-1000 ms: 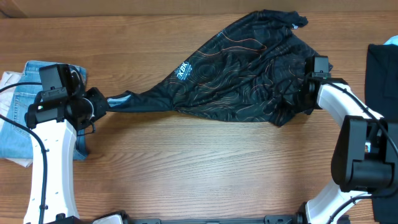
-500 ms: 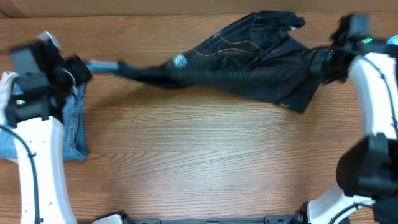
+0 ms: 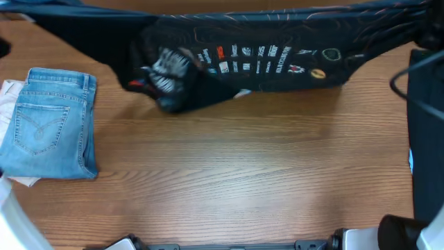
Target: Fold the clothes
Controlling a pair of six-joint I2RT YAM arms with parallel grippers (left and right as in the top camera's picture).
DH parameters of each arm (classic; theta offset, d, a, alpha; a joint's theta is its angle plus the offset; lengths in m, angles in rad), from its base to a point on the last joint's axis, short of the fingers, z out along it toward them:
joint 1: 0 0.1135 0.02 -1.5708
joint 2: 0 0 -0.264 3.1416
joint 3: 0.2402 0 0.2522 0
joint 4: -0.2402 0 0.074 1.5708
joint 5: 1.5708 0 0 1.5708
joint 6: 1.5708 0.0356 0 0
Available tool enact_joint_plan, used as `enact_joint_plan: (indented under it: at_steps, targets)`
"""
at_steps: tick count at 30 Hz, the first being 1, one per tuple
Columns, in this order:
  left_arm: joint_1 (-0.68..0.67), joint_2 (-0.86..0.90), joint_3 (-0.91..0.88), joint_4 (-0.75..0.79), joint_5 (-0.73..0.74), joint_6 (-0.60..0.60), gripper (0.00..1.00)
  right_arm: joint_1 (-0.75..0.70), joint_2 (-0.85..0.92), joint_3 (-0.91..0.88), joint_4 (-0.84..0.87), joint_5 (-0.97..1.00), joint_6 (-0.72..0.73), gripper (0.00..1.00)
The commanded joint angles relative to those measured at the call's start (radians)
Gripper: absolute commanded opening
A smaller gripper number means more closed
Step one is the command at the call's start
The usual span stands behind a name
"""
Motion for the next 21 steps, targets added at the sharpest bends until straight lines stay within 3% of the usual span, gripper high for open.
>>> enact_joint_plan:
  at_steps: [1, 9, 17, 21]
  targets:
    - [0.051, -0.016, 0.106, -0.028, 0.074, 0.010, 0.04, -0.009, -0.033, 0.063, 0.005, 0.032, -0.009, 0.04]
    - [0.042, 0.016, 0.130, -0.061, 0.173, 0.016, 0.04, -0.008, -0.015, 0.078, 0.016, 0.032, -0.009, 0.04]
    - [-0.061, 0.179, 0.130, -0.089, 0.237, 0.051, 0.04, -0.008, 0.181, 0.077, 0.003, 0.032, -0.009, 0.04]
    - [-0.151, 0.303, 0.130, -0.016, 0.233, 0.065, 0.04, -0.008, 0.302, 0.077, 0.059, 0.032, -0.008, 0.04]
